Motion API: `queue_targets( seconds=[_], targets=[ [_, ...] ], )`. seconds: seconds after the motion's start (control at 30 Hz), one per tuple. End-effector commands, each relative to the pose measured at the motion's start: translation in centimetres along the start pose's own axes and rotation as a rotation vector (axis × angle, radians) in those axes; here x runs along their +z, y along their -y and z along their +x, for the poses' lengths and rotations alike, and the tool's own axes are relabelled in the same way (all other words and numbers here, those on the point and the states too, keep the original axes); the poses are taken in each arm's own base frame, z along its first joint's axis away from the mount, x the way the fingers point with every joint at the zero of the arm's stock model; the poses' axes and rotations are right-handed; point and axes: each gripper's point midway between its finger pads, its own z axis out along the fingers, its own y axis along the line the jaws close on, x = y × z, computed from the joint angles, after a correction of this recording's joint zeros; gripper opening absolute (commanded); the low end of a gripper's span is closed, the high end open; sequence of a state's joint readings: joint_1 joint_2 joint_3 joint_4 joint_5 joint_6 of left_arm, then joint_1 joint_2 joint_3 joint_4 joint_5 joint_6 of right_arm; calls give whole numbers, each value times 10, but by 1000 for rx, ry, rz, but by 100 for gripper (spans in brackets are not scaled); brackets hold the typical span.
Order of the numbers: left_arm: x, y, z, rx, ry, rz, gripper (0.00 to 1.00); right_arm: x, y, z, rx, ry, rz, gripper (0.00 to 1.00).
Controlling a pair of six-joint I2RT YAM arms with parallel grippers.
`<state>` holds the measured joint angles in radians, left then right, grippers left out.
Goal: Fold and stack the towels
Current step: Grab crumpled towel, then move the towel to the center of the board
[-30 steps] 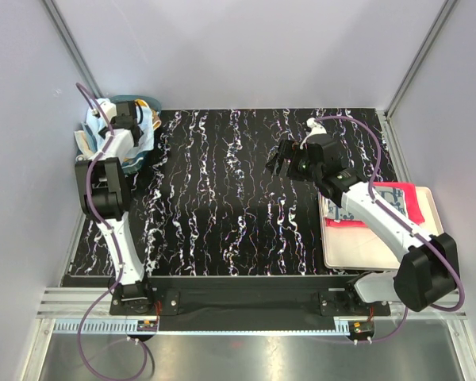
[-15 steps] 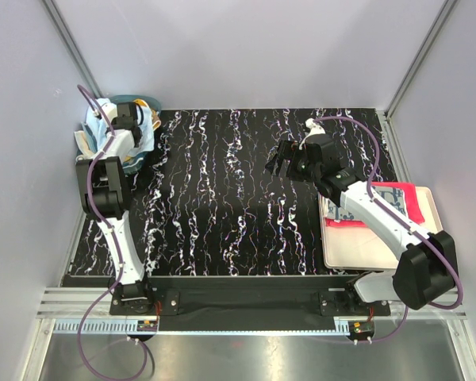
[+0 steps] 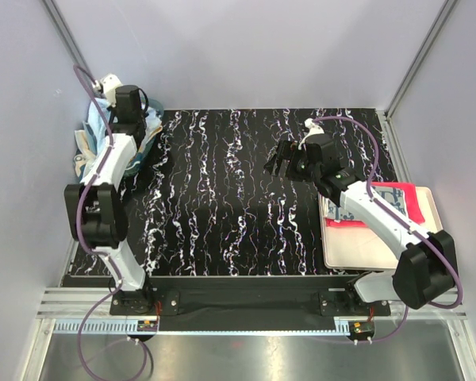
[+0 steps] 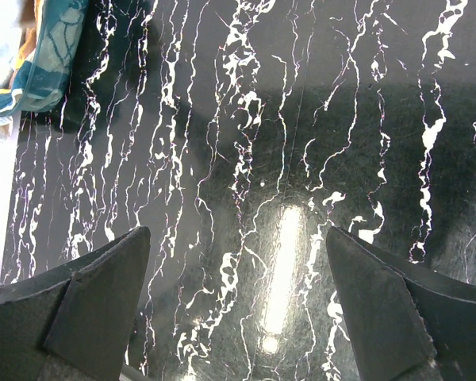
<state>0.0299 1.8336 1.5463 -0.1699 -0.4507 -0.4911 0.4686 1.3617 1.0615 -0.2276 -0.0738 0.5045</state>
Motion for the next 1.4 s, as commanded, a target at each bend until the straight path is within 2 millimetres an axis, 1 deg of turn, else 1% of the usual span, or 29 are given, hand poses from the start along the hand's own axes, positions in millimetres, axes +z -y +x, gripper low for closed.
queue_targets(
  seconds=[0.0, 0.03, 0.13, 0.17, 0.2, 0.27, 0.33, 0.37, 0.4, 0.43, 0.47, 0.5, 0.53, 0.6, 0.7, 0.77, 0.8, 0.83, 0.87, 0.9, 0.93, 1.0, 1.1, 1.17, 1.2, 1.23, 1.3, 1.33, 1.37],
  targets=[
    [-54, 47, -79, -14, 222, 164, 0, 1, -16, -14, -13, 42, -63, 100],
    [-61, 53, -84, -28, 225, 184, 0, 1, -16, -14, -13, 42, -65, 100],
    [-64, 62, -81, -33, 205, 227, 0, 1, -17, -16, -19, 47, -71, 100],
    [-72, 69, -77, -30, 202, 258, 0, 2, -18, -15, -17, 45, -74, 100],
    [-78, 77, -82, -40, 228, 289, 0, 1, -19, -16, -19, 50, -79, 100],
    [-93, 91, -81, -30, 242, 326, 0, 2, -19, -16, -24, 51, -79, 100],
    [-112, 103, -95, -12, 282, 364, 0, 2, -18, -17, -30, 55, -76, 100],
    [-124, 114, -98, -3, 296, 386, 0, 2, -17, -18, -30, 61, -72, 100],
    [-130, 116, -104, 0, 307, 387, 0, 2, -17, -18, -32, 60, -74, 100],
    [-138, 120, -120, -23, 328, 397, 0, 3, -17, -17, -33, 58, -74, 100],
    [-139, 121, -123, -30, 327, 392, 0, 4, -17, -16, -30, 54, -79, 100],
    [-134, 119, -120, -19, 307, 365, 0, 4, -18, -16, -32, 52, -81, 100],
    [-138, 121, -130, -26, 320, 367, 0, 5, -18, -15, -30, 48, -82, 100],
    [-140, 122, -132, -23, 316, 374, 0, 5, -18, -14, -32, 44, -85, 100],
    [-151, 133, -138, -8, 332, 428, 0, 3, -18, -16, -37, 54, -82, 100],
    [-163, 144, -149, 6, 358, 469, 0, 3, -17, -17, -38, 59, -76, 100],
    [-168, 149, -149, 33, 355, 489, 0, 3, -17, -17, -40, 59, -76, 100],
    [-180, 156, -161, 31, 376, 522, 0, 3, -17, -17, -40, 57, -77, 100],
    [-188, 162, -165, 40, 385, 554, 0, 4, -17, -17, -40, 58, -75, 100],
    [-204, 167, -177, 36, 415, 584, 0, 4, -16, -17, -39, 59, -74, 100],
    [-209, 170, -180, 43, 424, 599, 0, 4, -16, -17, -43, 60, -75, 100],
    [-229, 174, -194, 53, 471, 623, 0, 3, -17, -18, -46, 66, -76, 100],
    [-266, 183, -218, 52, 535, 689, 0, 1, -18, -19, -51, 77, -85, 100],
    [-289, 191, -222, 58, 546, 746, 0, 0, -17, -21, -52, 87, -83, 100],
    [-302, 192, -230, 66, 573, 760, 0, 0, -17, -21, -52, 89, -83, 100],
    [-320, 198, -230, 70, 584, 792, 0, -1, -16, -22, -52, 95, -76, 100],
    [-340, 201, -236, 86, 611, 823, 0, -3, -16, -24, -55, 109, -71, 100],
    [-354, 204, -234, 83, 611, 853, 0, -4, -15, -26, -53, 118, -65, 100],
    [-363, 208, -232, 89, 610, 888, 0, -5, -15, -28, -55, 125, -63, 100]
  ],
)
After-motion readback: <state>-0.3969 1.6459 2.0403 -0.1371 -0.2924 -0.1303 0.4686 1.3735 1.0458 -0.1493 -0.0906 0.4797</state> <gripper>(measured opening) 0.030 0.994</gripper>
